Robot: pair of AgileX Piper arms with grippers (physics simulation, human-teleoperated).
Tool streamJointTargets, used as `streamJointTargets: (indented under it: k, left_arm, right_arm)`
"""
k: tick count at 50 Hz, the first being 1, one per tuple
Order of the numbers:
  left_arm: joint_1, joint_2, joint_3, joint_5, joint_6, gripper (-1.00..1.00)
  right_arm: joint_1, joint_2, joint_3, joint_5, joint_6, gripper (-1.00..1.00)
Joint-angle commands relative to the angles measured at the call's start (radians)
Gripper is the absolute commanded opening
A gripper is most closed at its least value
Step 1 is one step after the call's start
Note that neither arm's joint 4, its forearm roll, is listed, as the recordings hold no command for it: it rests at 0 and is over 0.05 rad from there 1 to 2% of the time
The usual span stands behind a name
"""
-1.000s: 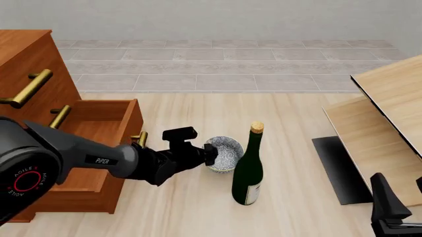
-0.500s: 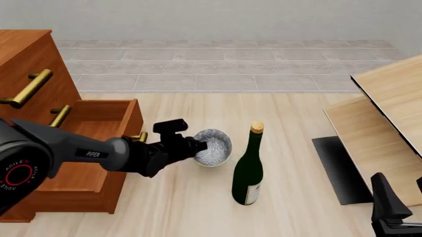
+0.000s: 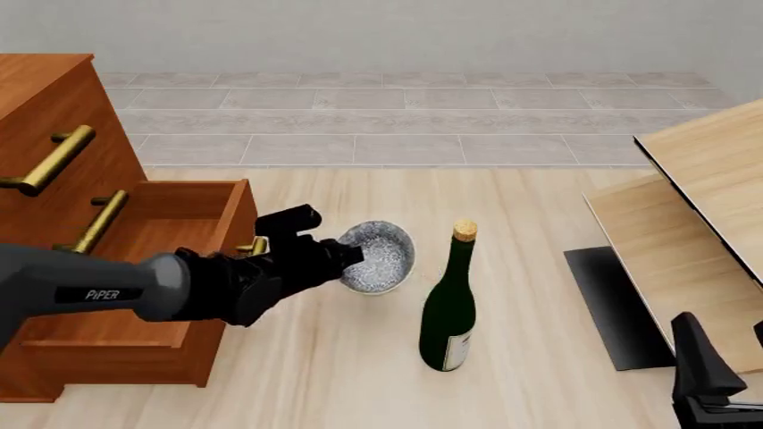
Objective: Put the bowl on top of the cabinet.
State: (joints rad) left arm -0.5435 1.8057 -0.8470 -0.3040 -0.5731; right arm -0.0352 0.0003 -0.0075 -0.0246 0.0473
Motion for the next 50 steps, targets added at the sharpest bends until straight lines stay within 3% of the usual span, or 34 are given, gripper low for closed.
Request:
streamJointTargets:
  k: [1,21,25,29,40,42,50]
  left_arm:
    - [-0.013,-0.196,0.093,0.019,-0.022,-1.0]
    - [-0.011,-0.492,0.198,0.123,0.027,-1.0]
    - [-0.025,-0.592,0.203,0.188,0.031,-1.0]
    - [-0.02,-0.646,0.187,0.26,0.012,-1.0]
    - [-0.015,-0.749,0.092,0.457,0.073,-1.0]
    - [0.027,-0.753,0.062,0.517,0.084,-1.0]
    - [0.071,-0.802,-0.018,0.651,0.039,-1.0]
  right_arm:
    - [0.0,0.0,0.001,-0.001,0.001,1.0]
    - [0.005,0.0,-0.005,0.002,-0.008,1.0]
    - [0.007,0.0,-0.001,-0.001,-0.01,1.0]
    - [0.009,0.0,-0.001,0.0,-0.011,1.0]
    - [0.009,0.0,-0.001,-0.002,-0.01,1.0]
    - [0.008,0.0,0.0,-0.003,-0.009,1.0]
    - [0.008,0.0,-0.003,-0.003,-0.006,1.0]
